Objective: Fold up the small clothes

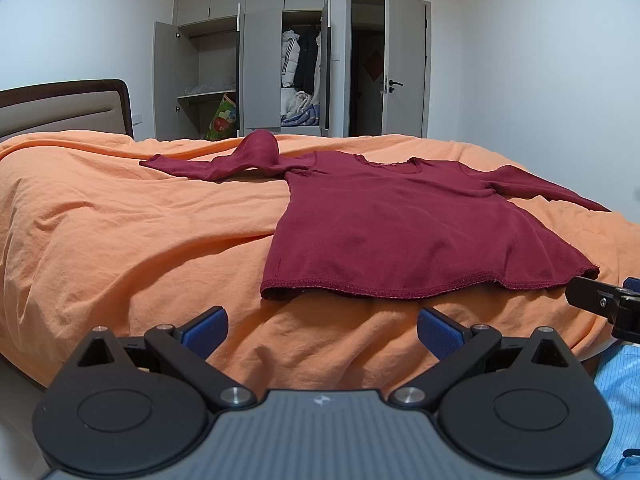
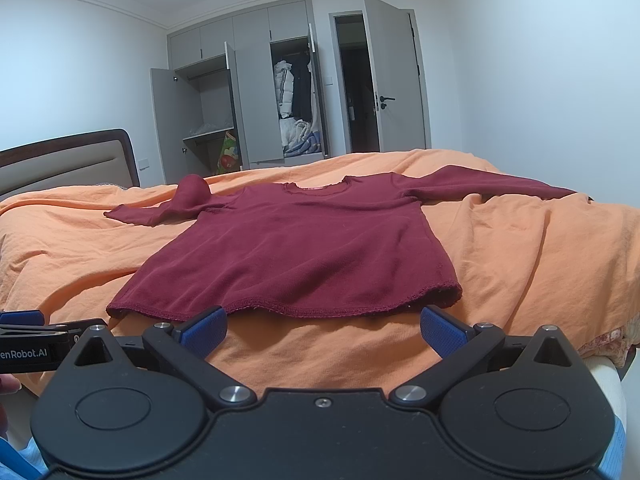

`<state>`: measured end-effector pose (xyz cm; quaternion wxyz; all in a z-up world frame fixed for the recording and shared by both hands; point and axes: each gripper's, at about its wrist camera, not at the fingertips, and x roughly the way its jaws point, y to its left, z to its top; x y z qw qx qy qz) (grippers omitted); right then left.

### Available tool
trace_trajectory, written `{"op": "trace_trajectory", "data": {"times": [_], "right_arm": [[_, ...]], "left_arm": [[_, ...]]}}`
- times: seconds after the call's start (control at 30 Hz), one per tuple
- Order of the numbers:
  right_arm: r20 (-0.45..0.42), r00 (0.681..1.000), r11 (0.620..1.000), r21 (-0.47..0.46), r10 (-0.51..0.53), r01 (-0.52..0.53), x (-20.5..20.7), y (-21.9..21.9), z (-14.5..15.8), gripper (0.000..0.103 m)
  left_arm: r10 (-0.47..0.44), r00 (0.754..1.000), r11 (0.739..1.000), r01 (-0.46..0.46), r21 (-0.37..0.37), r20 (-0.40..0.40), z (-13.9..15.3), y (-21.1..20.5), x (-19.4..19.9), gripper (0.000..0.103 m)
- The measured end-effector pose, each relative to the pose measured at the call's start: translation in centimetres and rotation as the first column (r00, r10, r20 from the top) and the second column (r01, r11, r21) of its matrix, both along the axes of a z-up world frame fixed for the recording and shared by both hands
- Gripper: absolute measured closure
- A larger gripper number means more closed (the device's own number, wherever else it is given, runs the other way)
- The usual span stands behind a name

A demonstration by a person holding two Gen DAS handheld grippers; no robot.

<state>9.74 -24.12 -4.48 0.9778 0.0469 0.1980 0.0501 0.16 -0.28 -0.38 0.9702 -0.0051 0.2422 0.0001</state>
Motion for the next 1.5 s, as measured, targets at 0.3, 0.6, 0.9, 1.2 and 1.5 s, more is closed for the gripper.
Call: {"op": "trace_trajectory", "data": {"times": [0.3,0.6,0.9,1.2,1.5], "right_arm": [[-0.001,1.000,1.000,0.001,0.000,0.000,0.0,0.0,0.0,0.000],[-0.002,1.000,1.000,0.001,0.000,0.000,0.1,-0.1,0.2,0.000],[-0.006,1.000,1.000,0.001,0.001,-0.001,-0.1,0.0,0.0,0.000],[-0.044,0.998,0.999,0.017,0.040,-0.040,0.6,0.1,0.2,0.000],[-0.074,0.996,0.998,0.024,0.059,-0.057,3.4,-0.6,0.8,0.000]], "left_arm": [[0.000,1.000,1.000,0.000,0.000,-0.001,0.0,0.0,0.0,0.000],[0.001,1.000,1.000,-0.001,0.001,-0.002,0.0,0.0,0.0,0.000],[0.001,1.000,1.000,-0.001,-0.003,-0.018,-0.6,0.2,0.0,0.000],[-0.002,0.996,1.000,0.003,0.004,-0.092,-0.7,0.5,1.3,0.000],[-0.018,0.987,1.000,0.021,0.020,-0.162,-1.1,0.0,4.6,0.000]]}}
